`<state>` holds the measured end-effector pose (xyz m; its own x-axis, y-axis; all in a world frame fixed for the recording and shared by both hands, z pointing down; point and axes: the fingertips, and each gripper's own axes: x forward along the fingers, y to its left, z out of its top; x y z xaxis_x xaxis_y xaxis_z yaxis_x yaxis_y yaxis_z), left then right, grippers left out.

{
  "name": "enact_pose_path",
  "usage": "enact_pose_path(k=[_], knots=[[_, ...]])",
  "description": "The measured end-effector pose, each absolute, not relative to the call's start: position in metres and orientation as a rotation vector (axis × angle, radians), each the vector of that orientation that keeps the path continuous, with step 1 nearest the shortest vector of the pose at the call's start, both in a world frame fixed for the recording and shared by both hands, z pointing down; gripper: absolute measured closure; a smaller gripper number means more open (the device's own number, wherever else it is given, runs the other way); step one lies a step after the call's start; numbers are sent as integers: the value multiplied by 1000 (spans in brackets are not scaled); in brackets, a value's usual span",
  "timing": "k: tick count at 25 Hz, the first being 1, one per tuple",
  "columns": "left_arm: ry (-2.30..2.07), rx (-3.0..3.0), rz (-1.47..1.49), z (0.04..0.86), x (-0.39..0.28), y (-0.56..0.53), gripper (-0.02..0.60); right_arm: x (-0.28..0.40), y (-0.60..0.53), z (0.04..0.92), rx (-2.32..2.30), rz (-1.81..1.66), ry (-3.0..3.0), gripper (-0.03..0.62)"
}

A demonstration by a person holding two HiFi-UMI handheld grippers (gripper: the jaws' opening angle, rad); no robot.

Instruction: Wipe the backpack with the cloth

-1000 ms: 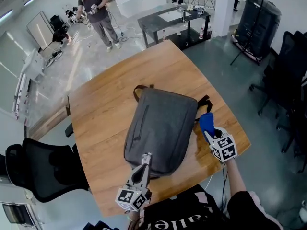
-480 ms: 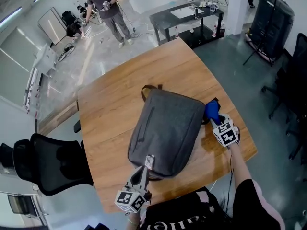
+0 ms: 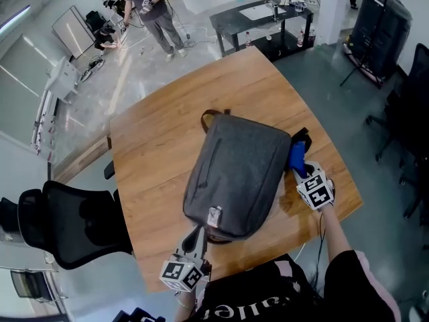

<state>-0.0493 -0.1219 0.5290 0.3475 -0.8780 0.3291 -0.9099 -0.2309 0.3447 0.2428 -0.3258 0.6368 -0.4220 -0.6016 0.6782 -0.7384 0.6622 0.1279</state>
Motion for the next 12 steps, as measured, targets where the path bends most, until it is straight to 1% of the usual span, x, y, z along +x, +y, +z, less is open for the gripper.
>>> enact_pose_path(k=[12], knots=[[-1475, 2188, 79, 533, -85, -89, 580, 194, -223, 642, 1009, 322, -2133, 508]])
